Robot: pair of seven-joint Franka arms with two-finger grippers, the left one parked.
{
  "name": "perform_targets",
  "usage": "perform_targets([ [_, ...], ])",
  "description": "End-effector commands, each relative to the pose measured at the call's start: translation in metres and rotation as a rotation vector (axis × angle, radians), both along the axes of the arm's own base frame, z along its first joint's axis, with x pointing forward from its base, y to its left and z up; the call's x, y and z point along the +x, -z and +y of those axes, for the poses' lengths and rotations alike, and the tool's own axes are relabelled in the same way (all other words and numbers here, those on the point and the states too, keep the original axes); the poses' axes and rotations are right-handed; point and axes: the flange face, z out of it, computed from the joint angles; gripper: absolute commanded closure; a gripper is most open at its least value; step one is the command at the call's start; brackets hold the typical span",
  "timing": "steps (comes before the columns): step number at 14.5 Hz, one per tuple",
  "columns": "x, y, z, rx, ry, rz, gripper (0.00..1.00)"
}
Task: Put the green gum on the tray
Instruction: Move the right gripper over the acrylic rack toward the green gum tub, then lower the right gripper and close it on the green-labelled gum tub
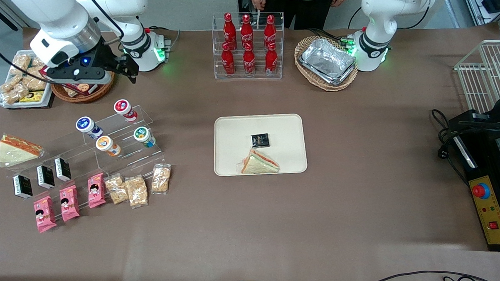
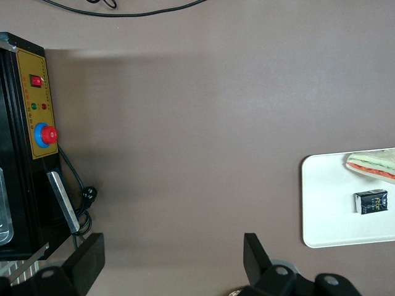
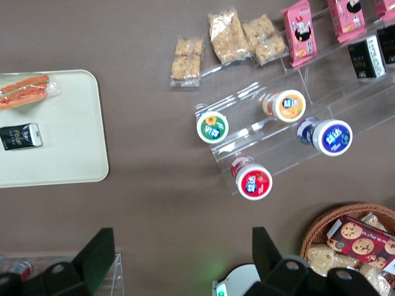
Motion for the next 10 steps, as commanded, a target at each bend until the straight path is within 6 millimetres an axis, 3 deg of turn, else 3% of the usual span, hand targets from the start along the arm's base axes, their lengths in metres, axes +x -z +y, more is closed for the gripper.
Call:
perform_targets([
  [1,-0.017,0.019,-0.011,0.018,0.016,-0.028,0.0],
  [3,-0.014,0.041,-0.012,0.02,0.02,-0.036,0.0],
  [7,-0.008,0.117,-0.02,0.028,-0.014,-0.076,0.0],
  [10,0.008,0.154,-0.026,0.042,-0.03,-0.072,0.01],
])
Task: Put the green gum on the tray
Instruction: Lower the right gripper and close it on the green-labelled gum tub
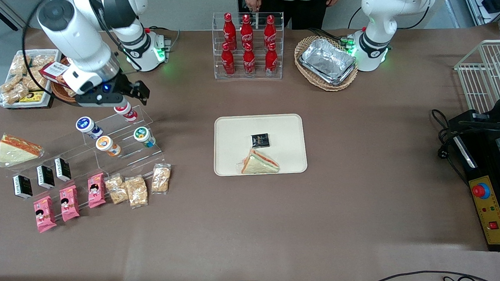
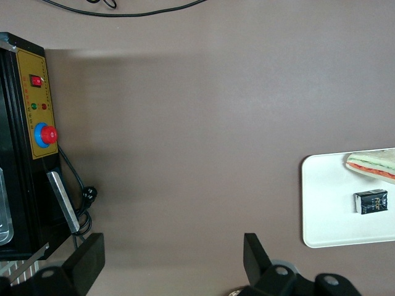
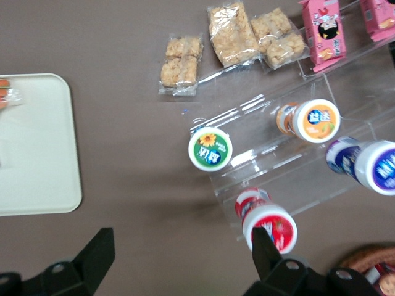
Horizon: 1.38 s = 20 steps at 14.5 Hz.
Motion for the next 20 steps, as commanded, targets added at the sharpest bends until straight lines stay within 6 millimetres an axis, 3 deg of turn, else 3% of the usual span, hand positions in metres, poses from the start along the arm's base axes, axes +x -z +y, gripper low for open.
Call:
perform_targets([
  [1,0.014,0.039,-0.01,0.035,-0.006,-0.009,0.01],
  [6,0.036,0.098,-0.019,0.064,0.019,-0.021,0.01],
  [10,0.046,0.128,-0.028,0.071,0.006,0.006,0.01],
  [20,0.045,0.161,-0.029,0.071,0.006,0.068,0.01],
])
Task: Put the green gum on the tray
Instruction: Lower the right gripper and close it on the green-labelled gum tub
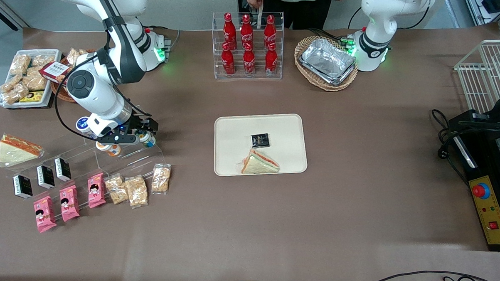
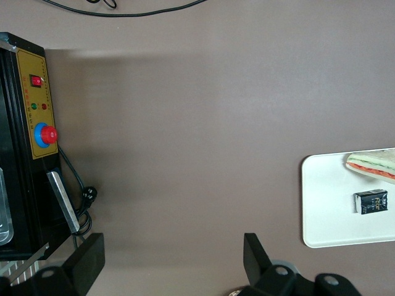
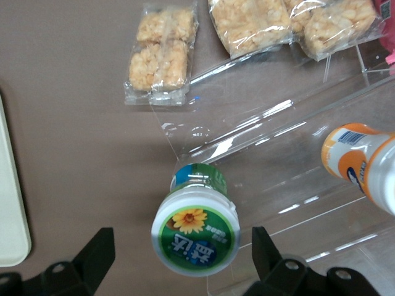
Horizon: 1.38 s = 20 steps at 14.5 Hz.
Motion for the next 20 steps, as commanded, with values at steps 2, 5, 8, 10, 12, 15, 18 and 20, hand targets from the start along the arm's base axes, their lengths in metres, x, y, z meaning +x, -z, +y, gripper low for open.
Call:
perform_targets([
  [2,0.001,0.012,-0.001,0.018,0.0,0.011,0.01],
  [5,0.001,0.014,-0.002,0.016,-0.002,0.017,0.02],
  [8,0.0,0.017,-0.001,0.016,-0.003,0.023,0.19],
  [10,0.001,0.02,-0.001,0.016,-0.002,0.026,0.47],
  [12,0.002,0.024,-0.001,0.018,0.001,0.025,0.7],
  [15,0.004,0.025,-0.003,0.021,0.005,0.016,0.88],
  [18,0.007,0.007,-0.018,0.016,0.027,-0.007,0.95],
  [20,0.008,-0.023,-0.018,0.01,0.019,-0.012,0.97],
])
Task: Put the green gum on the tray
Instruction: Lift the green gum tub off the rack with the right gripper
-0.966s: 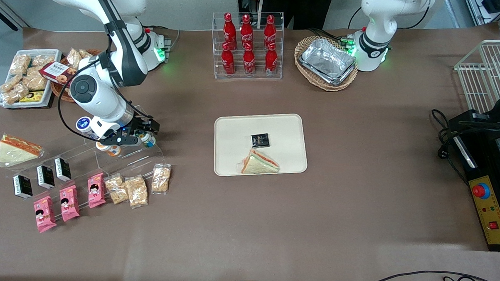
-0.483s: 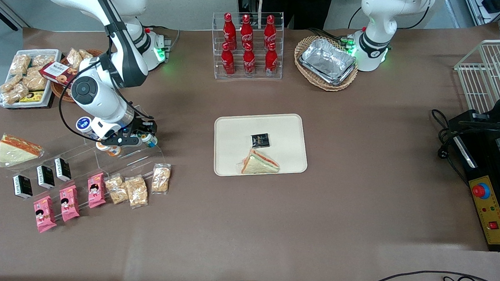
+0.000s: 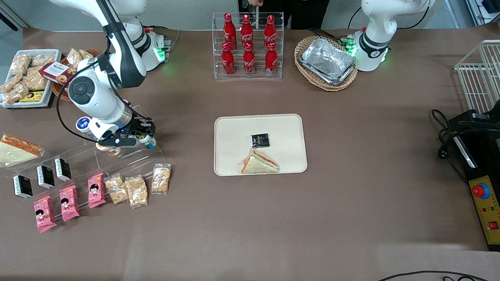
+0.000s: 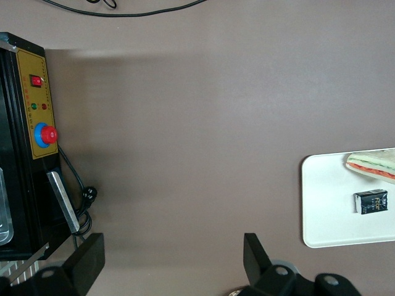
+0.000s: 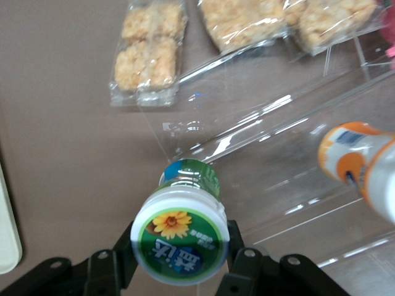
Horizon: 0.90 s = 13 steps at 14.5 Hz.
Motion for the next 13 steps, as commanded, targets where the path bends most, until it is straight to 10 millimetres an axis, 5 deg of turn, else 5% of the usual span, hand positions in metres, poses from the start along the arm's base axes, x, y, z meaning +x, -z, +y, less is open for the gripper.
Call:
perform_targets([
  [1,0.005,-0.055,-0.007,0.005,-0.007,-0.025,0.98],
  [7,0.014,-0.205,0.017,0.009,-0.049,0.086,0.98],
  [10,0.01,-0.245,0.056,0.094,0.011,0.082,0.98],
  [13,-0.001,-0.259,0.124,0.091,0.075,0.076,0.99],
])
